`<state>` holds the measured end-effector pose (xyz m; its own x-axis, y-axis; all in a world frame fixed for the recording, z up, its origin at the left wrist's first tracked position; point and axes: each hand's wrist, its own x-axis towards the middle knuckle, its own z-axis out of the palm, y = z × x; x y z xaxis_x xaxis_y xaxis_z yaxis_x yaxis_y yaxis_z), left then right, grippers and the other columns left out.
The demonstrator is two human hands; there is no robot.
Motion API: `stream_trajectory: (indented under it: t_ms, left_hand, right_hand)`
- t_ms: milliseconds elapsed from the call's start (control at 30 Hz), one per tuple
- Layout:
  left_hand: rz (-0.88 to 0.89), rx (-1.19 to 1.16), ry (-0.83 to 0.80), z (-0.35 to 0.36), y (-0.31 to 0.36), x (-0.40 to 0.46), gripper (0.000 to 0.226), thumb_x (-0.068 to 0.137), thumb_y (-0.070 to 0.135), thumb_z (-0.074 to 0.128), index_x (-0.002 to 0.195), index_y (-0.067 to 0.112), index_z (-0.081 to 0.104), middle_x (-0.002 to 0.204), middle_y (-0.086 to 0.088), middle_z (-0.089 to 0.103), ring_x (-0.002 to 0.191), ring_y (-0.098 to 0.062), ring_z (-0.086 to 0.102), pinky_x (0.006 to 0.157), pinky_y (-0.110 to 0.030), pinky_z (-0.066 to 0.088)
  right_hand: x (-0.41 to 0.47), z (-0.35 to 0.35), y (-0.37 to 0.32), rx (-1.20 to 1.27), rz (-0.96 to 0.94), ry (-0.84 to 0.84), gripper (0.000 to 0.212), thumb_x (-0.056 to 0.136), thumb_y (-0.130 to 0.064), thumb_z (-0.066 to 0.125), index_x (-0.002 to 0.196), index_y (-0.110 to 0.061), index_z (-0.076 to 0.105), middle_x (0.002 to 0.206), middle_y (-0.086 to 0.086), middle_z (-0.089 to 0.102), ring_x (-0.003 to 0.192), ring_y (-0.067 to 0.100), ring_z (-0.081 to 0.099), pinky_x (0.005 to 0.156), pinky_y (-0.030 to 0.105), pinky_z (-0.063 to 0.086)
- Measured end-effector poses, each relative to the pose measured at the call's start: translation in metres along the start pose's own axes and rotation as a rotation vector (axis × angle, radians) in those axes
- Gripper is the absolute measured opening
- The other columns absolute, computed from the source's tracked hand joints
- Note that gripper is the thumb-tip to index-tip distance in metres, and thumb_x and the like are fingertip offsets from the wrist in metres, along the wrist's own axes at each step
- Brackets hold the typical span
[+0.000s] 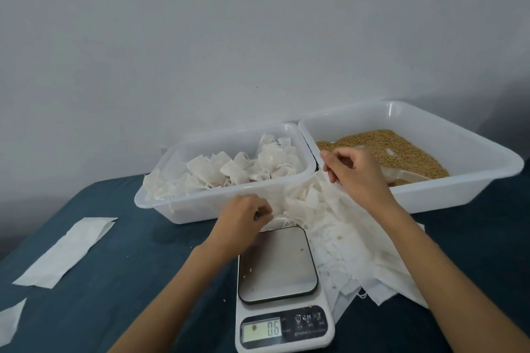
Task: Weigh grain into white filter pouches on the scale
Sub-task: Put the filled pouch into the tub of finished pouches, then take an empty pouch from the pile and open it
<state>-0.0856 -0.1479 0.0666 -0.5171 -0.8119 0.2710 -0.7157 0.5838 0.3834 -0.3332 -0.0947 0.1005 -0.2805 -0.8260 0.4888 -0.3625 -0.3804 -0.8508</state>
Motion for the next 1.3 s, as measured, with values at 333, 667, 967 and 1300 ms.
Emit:
stream_trajectory:
  t_ms: [333, 667, 967, 1300]
  left_hand:
    - [-0.120, 0.003, -0.061, 0.006, -0.009, 0.009, 0.010, 0.091, 0.008, 0.072, 0.085, 0.014, 0.076, 0.077, 0.004, 0.069, 0.073, -0.015, 0.063, 0.069, -0.028, 0.053]
    - [-0.002, -0.117, 0.495, -0.027, 0.014, -0.011, 0.015, 0.098, -0.001, 0.066, 0.101, 0.007, 0.078, 0.090, 0.001, 0.069, 0.083, -0.013, 0.061, 0.078, -0.026, 0.048]
    - [-0.243, -0.657, 0.534, -0.009, 0.041, -0.021, 0.019, 0.091, 0.014, 0.079, 0.075, 0.017, 0.072, 0.068, 0.008, 0.068, 0.064, -0.004, 0.059, 0.064, -0.015, 0.048]
    - [-0.103, -0.996, 0.328, 0.006, 0.046, -0.029, 0.038, 0.091, 0.033, 0.074, 0.074, 0.002, 0.063, 0.063, -0.006, 0.050, 0.063, -0.015, 0.043, 0.059, -0.022, 0.039]
  right_hand:
    - [0.000, -0.001, 0.001, 0.003, -0.014, -0.016, 0.038, 0.100, -0.027, 0.061, 0.065, -0.013, 0.065, 0.053, -0.001, 0.061, 0.048, 0.007, 0.049, 0.055, 0.017, 0.040]
    - [-0.001, -0.001, 0.000, -0.011, 0.001, -0.023, 0.037, 0.100, -0.029, 0.061, 0.068, -0.013, 0.066, 0.055, -0.002, 0.061, 0.050, 0.004, 0.050, 0.057, 0.017, 0.040]
    - [-0.042, 0.049, -0.026, -0.035, -0.338, -0.051, 0.029, 0.098, -0.039, 0.063, 0.073, -0.026, 0.061, 0.058, -0.007, 0.056, 0.051, 0.013, 0.052, 0.052, 0.021, 0.041]
    - [-0.046, 0.056, -0.022, 0.080, -0.046, -0.193, 0.020, 0.089, -0.042, 0.074, 0.086, -0.024, 0.064, 0.084, -0.007, 0.069, 0.082, 0.016, 0.067, 0.067, 0.043, 0.060]
